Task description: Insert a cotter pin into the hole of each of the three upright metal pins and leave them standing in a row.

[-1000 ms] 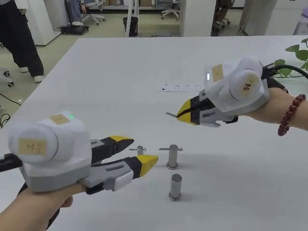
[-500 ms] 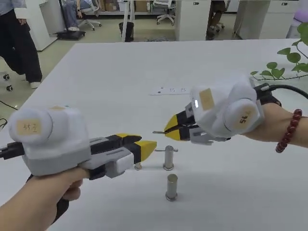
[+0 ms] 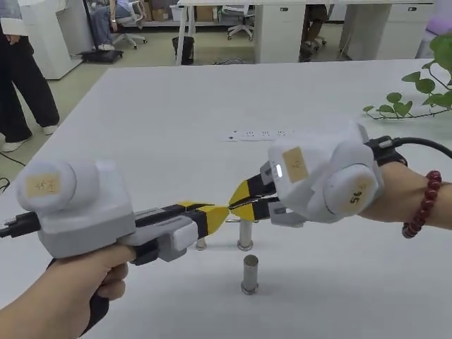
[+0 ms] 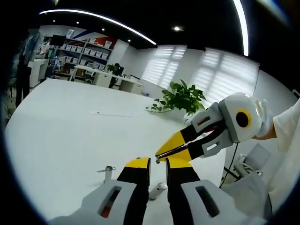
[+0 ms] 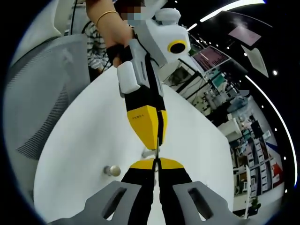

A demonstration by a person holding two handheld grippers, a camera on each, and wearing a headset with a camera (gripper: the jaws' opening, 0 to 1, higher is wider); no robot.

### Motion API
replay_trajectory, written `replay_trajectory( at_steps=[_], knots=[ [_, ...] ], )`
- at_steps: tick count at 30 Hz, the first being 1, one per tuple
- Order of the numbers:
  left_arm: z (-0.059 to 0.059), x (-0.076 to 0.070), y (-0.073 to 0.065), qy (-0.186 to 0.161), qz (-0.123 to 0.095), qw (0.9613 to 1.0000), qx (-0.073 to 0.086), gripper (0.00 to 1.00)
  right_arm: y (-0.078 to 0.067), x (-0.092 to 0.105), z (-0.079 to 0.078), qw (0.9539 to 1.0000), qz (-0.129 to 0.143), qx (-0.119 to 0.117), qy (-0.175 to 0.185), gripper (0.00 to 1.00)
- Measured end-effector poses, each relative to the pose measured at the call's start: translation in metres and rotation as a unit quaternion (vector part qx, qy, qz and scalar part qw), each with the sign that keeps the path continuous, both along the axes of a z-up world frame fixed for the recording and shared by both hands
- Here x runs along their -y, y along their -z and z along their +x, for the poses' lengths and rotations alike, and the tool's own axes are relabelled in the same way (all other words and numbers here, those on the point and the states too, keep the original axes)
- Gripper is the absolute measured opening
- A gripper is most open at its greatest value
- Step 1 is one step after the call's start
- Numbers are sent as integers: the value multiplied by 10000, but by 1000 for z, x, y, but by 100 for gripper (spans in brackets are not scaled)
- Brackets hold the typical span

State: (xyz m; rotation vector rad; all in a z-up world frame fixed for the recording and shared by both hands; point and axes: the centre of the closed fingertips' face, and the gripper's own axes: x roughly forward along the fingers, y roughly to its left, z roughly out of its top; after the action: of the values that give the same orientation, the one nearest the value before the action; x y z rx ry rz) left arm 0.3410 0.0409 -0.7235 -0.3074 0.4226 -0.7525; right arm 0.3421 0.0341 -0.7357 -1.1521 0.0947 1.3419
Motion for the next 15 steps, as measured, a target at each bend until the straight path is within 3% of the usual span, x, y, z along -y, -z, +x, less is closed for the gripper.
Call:
replay_trajectory(
  at_steps=[4,15],
  knots=[
    [-1,2,-1,5,-127,9999,-50,6,0,-1,-4,10000,-15,19,-35,2],
    [-2,1,2,1,-85,10000,-51,2,-3,-4,-7,10000,50,9,-44,2]
  ],
)
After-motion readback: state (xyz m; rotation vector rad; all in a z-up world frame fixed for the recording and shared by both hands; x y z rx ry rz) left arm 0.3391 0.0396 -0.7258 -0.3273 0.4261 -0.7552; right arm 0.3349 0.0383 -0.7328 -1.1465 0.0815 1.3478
